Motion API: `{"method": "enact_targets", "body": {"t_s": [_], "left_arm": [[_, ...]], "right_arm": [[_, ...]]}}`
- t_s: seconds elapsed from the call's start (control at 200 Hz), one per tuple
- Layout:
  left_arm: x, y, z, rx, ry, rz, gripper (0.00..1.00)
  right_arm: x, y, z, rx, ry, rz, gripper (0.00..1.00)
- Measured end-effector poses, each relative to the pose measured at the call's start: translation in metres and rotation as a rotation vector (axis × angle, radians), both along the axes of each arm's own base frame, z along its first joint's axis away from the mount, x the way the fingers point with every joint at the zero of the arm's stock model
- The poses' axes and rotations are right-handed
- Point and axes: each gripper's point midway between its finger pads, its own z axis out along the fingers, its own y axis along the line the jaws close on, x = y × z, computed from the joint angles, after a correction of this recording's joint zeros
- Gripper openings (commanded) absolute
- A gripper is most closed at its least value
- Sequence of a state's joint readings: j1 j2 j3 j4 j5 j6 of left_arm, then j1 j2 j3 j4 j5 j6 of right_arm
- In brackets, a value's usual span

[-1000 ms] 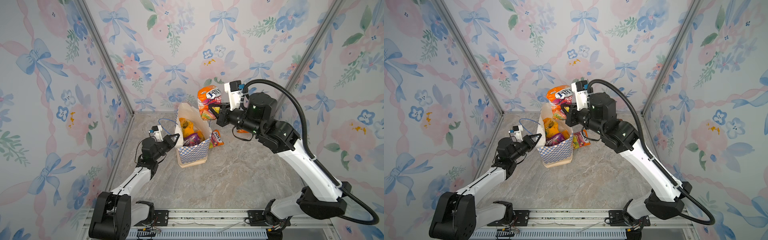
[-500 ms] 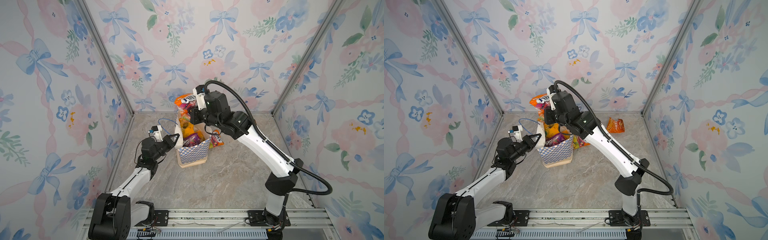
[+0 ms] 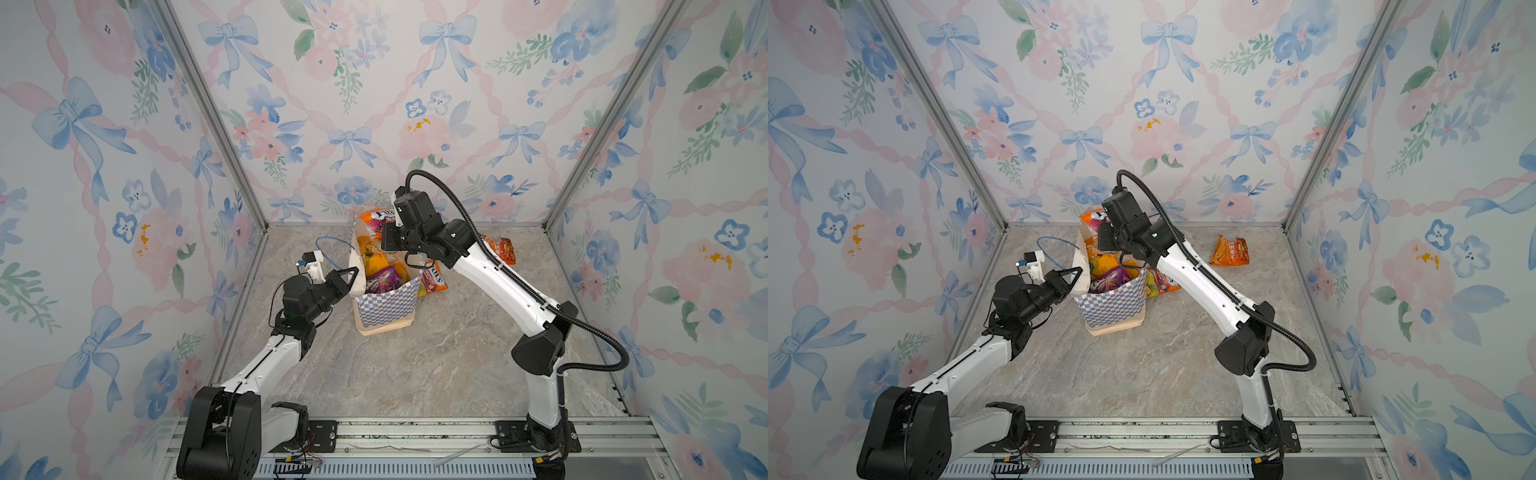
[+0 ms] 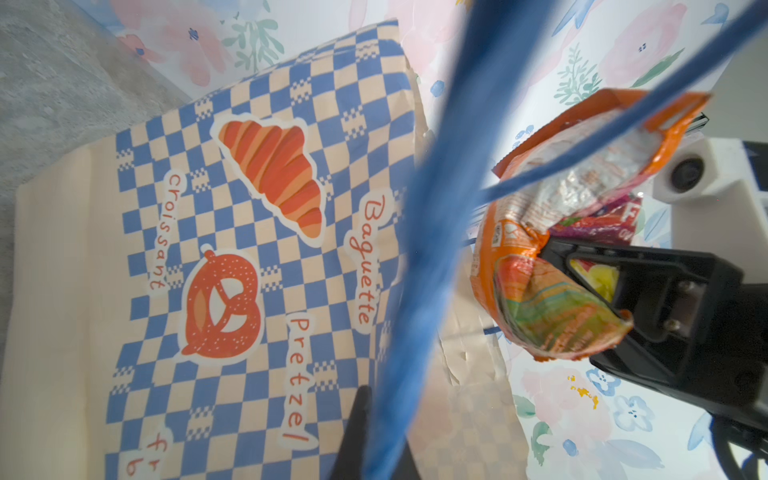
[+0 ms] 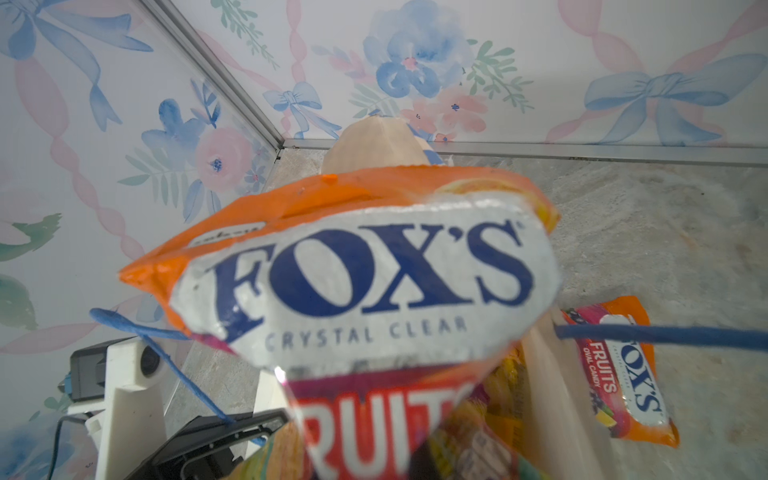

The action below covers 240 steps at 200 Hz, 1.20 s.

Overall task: Place the snacks into the paper bag
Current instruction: 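Lower the Fox's Fruits bag into the paper bag with the right gripper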

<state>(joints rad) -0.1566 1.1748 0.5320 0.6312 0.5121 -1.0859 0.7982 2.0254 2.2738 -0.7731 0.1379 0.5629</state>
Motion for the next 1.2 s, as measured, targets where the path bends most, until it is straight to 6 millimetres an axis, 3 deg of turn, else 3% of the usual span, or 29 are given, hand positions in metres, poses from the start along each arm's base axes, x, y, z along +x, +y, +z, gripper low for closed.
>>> {"method": "enact_targets", "body": {"t_s": [0.37,0.82,1.2], "left_arm": [[0.000,0.002,0.003,-0.001,-0.008,0.016,0.00],[0.000,0.004,0.005,-0.010,-0.007,0.026,0.00],[-0.001,0.004,0.003,-0.012,-0.001,0.026,0.00]], "right_arm": [[0.016,0.011,-0.041,0.019,0.092,-0.030,0.00],[0.028,0.020,-0.071,-0.003,0.123,-0.051,0.03],[0.032,0.022,-0.066,-0.008,0.099,-0.069,0.10]]}}
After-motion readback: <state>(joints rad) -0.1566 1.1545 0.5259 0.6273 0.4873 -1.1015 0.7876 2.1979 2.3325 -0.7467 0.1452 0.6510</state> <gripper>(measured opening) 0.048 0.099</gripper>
